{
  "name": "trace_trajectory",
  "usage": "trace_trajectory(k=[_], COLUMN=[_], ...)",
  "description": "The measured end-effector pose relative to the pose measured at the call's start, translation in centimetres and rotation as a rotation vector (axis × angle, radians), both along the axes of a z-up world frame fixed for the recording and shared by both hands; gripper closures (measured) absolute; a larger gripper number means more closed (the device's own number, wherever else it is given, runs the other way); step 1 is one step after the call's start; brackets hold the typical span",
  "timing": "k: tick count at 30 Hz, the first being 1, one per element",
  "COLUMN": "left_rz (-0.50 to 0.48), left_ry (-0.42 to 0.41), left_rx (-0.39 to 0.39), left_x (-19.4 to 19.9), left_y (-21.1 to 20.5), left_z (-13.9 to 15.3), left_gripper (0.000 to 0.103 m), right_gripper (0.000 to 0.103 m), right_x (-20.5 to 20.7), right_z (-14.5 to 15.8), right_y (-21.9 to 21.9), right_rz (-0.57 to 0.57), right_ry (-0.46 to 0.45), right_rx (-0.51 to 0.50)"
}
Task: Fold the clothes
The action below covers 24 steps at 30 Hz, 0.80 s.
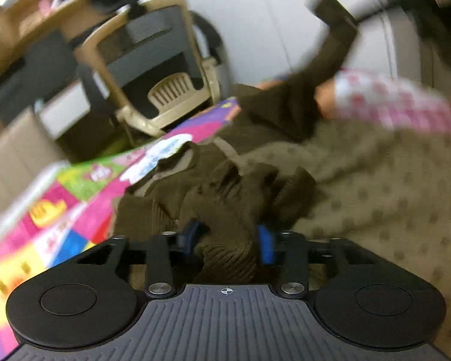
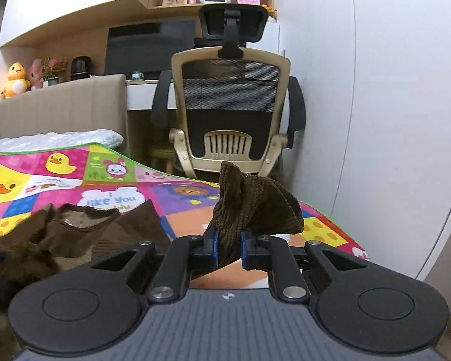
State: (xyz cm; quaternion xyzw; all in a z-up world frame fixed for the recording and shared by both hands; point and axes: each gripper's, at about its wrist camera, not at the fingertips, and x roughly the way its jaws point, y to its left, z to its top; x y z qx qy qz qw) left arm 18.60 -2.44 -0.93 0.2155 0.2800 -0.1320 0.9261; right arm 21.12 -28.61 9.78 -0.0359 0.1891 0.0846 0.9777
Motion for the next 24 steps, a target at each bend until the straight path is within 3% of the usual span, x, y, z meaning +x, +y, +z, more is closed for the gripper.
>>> trace_trajectory(k=[5, 10, 13, 17, 20, 21, 22, 24], left_rz=[0.325, 0.735, 0.817, 0.853, 0.883, 0.879, 0.873, 0.844], left_ry=[-0.196, -0.301, -0.257, -0.212, -0.113, -0.076, -0.038, 0.016], left_rx=[-0.081, -0.112, -0.144, -0.135, -0.217, -0.277, -0.337, -0.457], left_x=[-0.1, -0.5, -1.3, -1.9, -2.0, -2.5, -3.1, -4.4], left_y=[9.8, 21.8, 25.7, 27.5, 29.0, 29.5, 29.9, 30.7], left_z=[4.9, 5.8, 3.9, 2.0, 1.2, 1.1, 1.1, 1.3], left_gripper=[0.088, 0.093, 0.093, 0.092, 0.079, 0.066, 0.046, 0.028], right_gripper=[0.090, 0.091, 0.092, 0.092, 0.088, 0.075, 0.058, 0.048], right_x=[0.7, 2.8, 3.8, 6.2, 7.9, 8.2, 8.1, 7.1], right_z=[0.1, -1.0, -1.9, -4.2, -5.8, -5.9, -5.6, -4.0], right_y=[-0.5, 0.0, 0.5, 0.4, -0.2, -1.3, -2.3, -4.3], right_rz=[-0.033, -0.079, -0.082, -0.095, -0.109, -0.120, -0.129, -0.131], right_ry=[-0.024, -0.015, -0.007, 0.112, 0.226, 0.272, 0.298, 0.312], right_rx=[-0.052, -0.131, -0.153, -0.257, -0.323, -0.304, -0.269, -0.143])
